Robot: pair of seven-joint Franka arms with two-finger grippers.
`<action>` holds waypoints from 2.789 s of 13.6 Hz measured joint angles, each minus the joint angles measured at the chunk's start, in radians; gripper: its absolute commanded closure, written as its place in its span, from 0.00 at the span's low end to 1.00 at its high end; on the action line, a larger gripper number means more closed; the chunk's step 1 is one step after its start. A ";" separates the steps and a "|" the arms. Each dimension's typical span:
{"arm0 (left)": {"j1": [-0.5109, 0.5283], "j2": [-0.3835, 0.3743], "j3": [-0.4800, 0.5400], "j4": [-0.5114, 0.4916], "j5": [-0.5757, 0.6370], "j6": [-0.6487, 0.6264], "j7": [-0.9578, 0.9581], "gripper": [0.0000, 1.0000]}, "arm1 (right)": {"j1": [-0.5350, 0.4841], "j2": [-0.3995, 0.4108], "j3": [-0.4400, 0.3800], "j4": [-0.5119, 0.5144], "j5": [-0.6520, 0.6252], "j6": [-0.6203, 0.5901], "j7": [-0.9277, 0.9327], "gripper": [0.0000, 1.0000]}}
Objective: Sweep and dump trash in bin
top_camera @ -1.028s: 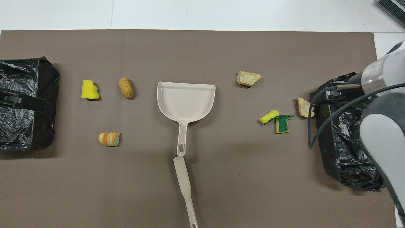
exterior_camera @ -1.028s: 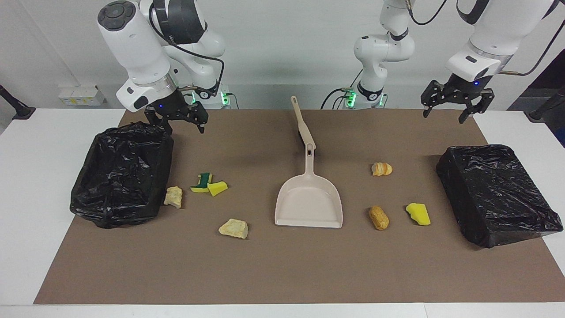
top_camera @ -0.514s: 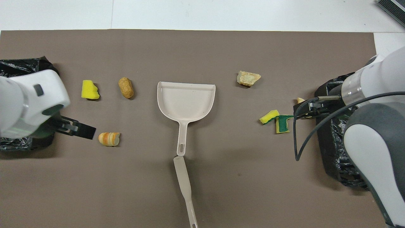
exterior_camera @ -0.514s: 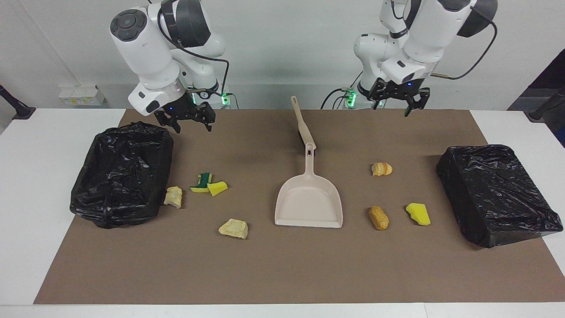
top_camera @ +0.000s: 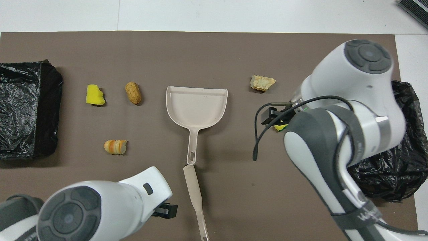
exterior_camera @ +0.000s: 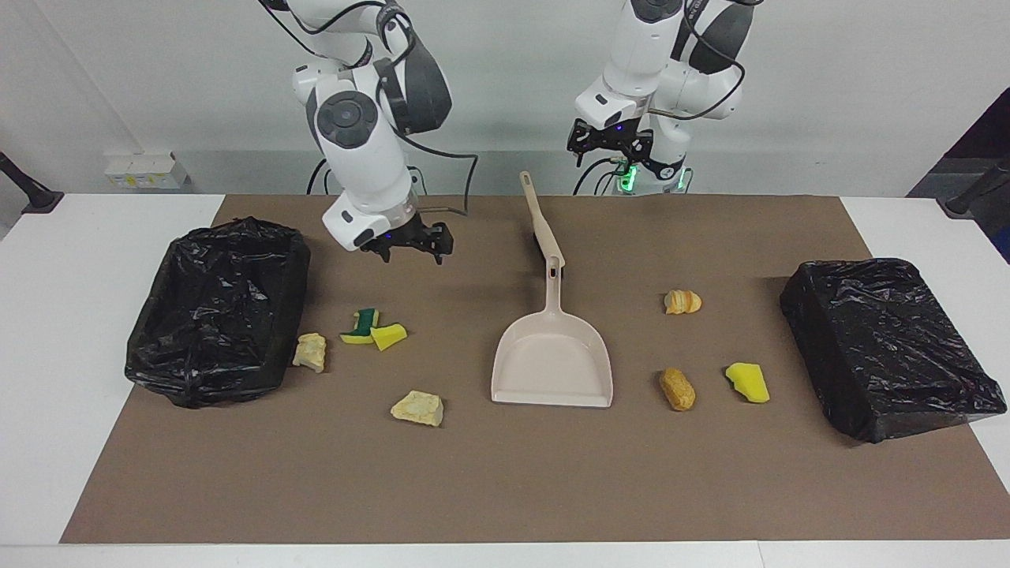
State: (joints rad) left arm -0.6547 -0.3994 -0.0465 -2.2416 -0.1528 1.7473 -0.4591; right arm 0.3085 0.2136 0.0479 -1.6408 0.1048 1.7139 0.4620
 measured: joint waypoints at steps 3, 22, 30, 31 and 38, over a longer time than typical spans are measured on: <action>-0.096 -0.004 0.001 -0.100 -0.021 0.110 -0.143 0.00 | 0.094 0.051 0.001 0.018 0.000 0.075 0.135 0.00; -0.298 0.227 0.010 -0.268 -0.026 0.510 -0.331 1.00 | 0.360 0.209 -0.002 0.021 -0.076 0.335 0.491 0.14; -0.066 0.083 0.027 -0.234 0.009 0.159 0.029 1.00 | 0.367 0.255 -0.003 0.029 -0.060 0.368 0.490 0.19; 0.007 0.053 0.039 -0.223 0.035 0.123 0.092 1.00 | 0.377 0.257 -0.003 0.021 -0.060 0.379 0.491 0.20; 0.400 0.107 0.046 -0.131 0.156 0.191 0.447 1.00 | 0.390 0.256 -0.002 0.010 -0.068 0.386 0.491 1.00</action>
State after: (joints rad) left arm -0.2551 -0.2927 -0.0001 -2.3731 0.0027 1.9379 -0.0117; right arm 0.6985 0.4699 0.0457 -1.6307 0.0369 2.1003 0.9526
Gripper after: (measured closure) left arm 0.744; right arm 0.573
